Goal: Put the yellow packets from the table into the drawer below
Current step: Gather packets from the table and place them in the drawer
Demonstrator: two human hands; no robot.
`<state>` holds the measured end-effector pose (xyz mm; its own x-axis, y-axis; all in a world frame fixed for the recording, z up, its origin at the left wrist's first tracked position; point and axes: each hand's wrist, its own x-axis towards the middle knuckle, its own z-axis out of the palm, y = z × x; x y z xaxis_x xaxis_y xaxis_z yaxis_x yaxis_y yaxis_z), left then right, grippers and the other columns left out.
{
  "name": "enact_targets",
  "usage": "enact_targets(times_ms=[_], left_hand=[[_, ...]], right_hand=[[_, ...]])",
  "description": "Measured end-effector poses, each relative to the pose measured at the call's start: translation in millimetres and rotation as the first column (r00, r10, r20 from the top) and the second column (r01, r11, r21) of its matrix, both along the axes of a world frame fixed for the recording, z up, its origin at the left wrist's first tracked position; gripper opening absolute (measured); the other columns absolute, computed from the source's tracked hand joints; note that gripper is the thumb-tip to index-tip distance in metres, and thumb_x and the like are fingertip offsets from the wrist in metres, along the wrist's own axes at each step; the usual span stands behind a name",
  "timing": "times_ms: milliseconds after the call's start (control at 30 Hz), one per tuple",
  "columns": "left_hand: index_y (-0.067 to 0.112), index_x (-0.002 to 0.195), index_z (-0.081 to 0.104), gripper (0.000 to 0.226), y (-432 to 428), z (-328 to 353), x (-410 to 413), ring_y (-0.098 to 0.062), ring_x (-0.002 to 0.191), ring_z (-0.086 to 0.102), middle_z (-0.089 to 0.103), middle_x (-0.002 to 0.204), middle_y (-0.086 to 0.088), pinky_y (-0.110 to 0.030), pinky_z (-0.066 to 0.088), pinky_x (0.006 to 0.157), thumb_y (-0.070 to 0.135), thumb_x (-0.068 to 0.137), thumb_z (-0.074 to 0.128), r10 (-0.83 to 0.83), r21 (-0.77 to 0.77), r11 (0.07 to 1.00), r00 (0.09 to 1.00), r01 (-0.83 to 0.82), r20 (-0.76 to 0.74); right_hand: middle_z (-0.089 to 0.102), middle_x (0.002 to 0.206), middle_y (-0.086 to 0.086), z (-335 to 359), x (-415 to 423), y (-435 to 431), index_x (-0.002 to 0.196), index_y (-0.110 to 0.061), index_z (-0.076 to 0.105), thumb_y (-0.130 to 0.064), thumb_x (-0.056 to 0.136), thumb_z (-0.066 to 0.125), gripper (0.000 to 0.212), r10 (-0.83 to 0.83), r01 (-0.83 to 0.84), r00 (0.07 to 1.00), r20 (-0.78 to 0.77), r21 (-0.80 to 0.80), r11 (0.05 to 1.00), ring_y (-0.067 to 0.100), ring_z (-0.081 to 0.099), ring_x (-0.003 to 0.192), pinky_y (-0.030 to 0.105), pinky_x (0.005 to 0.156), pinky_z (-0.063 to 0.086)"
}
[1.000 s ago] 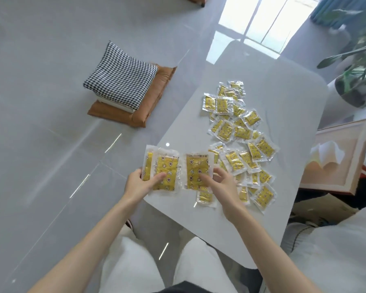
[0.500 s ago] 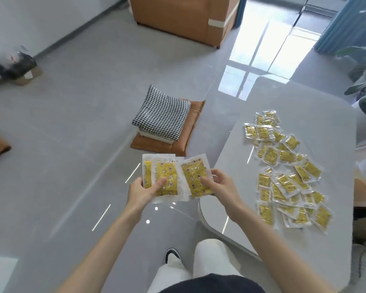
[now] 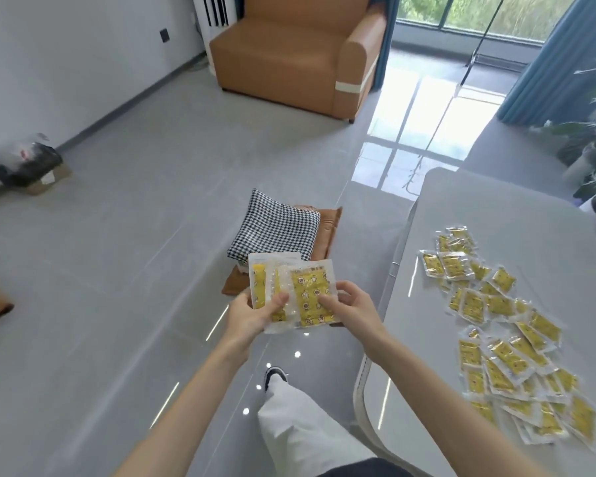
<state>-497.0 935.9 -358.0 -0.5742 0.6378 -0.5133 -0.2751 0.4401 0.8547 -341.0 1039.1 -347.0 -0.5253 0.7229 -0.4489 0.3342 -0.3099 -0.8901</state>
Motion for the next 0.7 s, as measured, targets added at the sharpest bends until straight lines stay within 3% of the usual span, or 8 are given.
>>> enact_targets(times_ms=[167,267,333,433,533,700], left_hand=[[0.016,0.107,0.066,0.053,56,3,-61,-0.022,0.092,0.071,0.074,0.099,-0.002,-0.047,0.054,0.090,0.036,0.062,0.087,-0.040,0.001,0.999,0.999,0.040,-0.004],[0.019,0.098,0.068,0.049,93,9,-96,-0.023,0.091,0.071,0.075,0.095,-0.002,-0.047,0.055,0.087,0.038,0.057,0.088,-0.078,0.007,0.997,0.997,0.078,-0.024],[0.022,0.089,0.065,0.030,118,12,-114,-0.020,0.088,0.071,0.073,0.091,0.000,-0.039,0.057,0.080,0.028,0.067,0.085,-0.089,0.017,0.996,0.994,0.090,-0.064],[0.025,0.085,0.063,0.024,157,13,-136,-0.016,0.085,0.070,0.071,0.089,0.004,-0.034,0.057,0.077,0.025,0.071,0.082,-0.134,0.015,0.990,0.984,0.137,-0.113],[0.024,0.092,0.064,0.028,200,6,-152,-0.014,0.087,0.069,0.071,0.094,0.004,-0.030,0.057,0.077,0.026,0.071,0.082,-0.219,0.001,0.975,0.968,0.221,-0.120],[0.015,0.105,0.064,0.037,275,-10,-167,-0.012,0.090,0.067,0.070,0.097,0.004,-0.024,0.053,0.076,0.026,0.073,0.080,-0.393,-0.033,0.919,0.913,0.392,-0.110]], right_hand=[[0.068,0.086,-0.002,-6,-59,49,0.092,-0.031,0.057,-0.026,0.087,0.067,0.012,-0.061,0.055,0.997,0.045,0.112,0.992,0.013,0.069,0.078,0.028,0.068,0.057],[0.068,0.088,0.001,-5,-91,79,0.099,-0.024,0.059,-0.027,0.086,0.068,0.016,-0.104,0.099,0.993,0.047,0.099,0.990,0.017,0.071,0.078,0.036,0.069,0.061],[0.066,0.091,0.001,-4,-111,99,0.105,-0.020,0.057,-0.027,0.088,0.067,0.020,-0.110,0.102,0.992,0.061,0.128,0.987,0.016,0.071,0.078,0.024,0.060,0.057],[0.064,0.090,-0.003,-4,-131,128,0.105,-0.021,0.055,-0.028,0.090,0.065,0.019,-0.152,0.127,0.982,0.111,0.203,0.971,0.011,0.067,0.079,0.016,0.057,0.051],[0.059,0.086,-0.013,-10,-142,157,0.106,-0.020,0.056,-0.029,0.089,0.065,0.021,-0.232,0.188,0.958,0.170,0.240,0.952,0.005,0.062,0.076,0.015,0.060,0.047],[0.063,0.093,-0.010,-33,-143,206,0.112,-0.019,0.062,-0.035,0.086,0.067,0.031,-0.366,0.306,0.897,0.247,0.249,0.919,0.010,0.063,0.085,0.029,0.077,0.054]])
